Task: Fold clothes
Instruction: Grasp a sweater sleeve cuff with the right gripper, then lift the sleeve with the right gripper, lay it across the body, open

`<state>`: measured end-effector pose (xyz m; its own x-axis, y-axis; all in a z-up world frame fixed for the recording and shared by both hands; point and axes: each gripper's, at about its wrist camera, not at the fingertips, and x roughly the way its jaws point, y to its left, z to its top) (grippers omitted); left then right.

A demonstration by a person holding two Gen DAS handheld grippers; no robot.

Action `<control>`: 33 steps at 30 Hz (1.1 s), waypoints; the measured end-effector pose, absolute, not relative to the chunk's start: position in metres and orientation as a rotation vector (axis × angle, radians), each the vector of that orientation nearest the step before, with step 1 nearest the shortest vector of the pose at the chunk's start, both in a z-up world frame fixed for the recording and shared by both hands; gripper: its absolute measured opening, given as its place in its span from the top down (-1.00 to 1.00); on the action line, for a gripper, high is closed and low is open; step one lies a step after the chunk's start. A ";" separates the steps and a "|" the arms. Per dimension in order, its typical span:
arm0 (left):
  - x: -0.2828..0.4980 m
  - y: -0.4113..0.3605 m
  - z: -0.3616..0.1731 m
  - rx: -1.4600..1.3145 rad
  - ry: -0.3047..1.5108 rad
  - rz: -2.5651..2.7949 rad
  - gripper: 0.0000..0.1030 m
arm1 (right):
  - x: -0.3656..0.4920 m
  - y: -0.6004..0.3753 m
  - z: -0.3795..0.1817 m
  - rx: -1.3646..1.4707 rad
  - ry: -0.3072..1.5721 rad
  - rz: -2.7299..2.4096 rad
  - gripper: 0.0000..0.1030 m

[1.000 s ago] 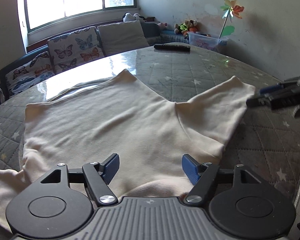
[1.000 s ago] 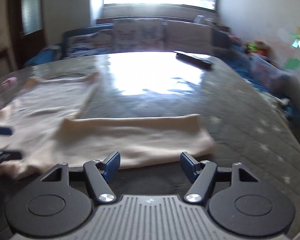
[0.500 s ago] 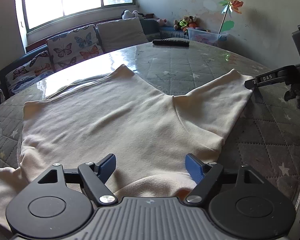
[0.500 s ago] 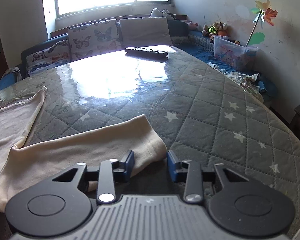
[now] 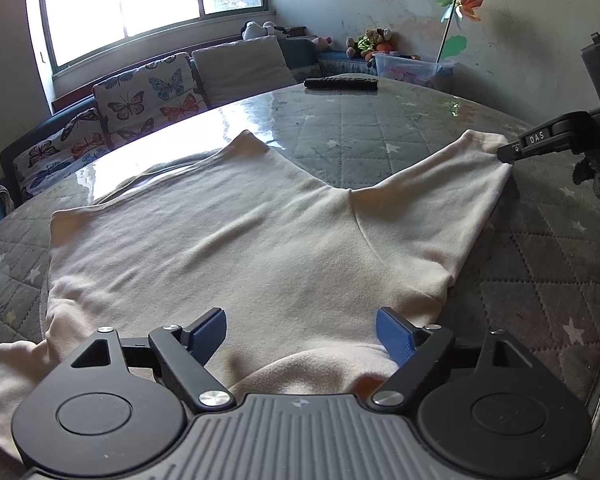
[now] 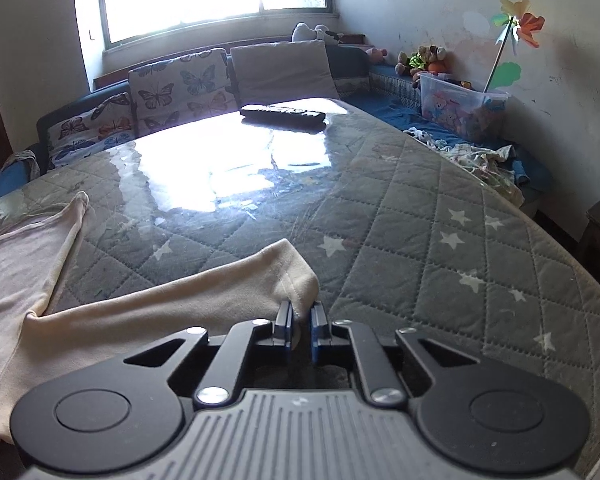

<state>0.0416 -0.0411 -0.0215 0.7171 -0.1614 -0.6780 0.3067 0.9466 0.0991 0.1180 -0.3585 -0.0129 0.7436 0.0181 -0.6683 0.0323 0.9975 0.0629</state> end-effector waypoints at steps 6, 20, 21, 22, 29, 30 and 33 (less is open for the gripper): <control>0.039 -0.038 -0.017 0.200 0.711 -0.252 -0.65 | 0.111 -0.351 0.009 0.067 0.680 0.028 0.85; 0.014 0.015 0.007 0.122 0.620 -0.144 -0.73 | 0.093 -0.243 0.088 -0.047 0.560 0.336 0.86; 0.012 0.020 0.008 0.115 0.617 -0.135 -0.73 | 0.091 -0.231 0.092 -0.058 0.556 0.363 0.86; 0.009 0.025 0.008 0.109 0.615 -0.127 -0.73 | 0.089 -0.220 0.094 -0.069 0.552 0.390 0.86; -0.004 0.045 0.005 0.071 0.611 -0.094 -0.74 | 0.078 -0.137 0.100 -0.120 0.558 0.566 0.86; -0.005 0.047 0.004 0.066 0.612 -0.091 -0.74 | 0.077 -0.126 0.098 -0.126 0.563 0.588 0.86; -0.008 0.053 0.003 0.053 0.615 -0.081 -0.74 | 0.072 -0.096 0.087 -0.145 0.587 0.647 0.86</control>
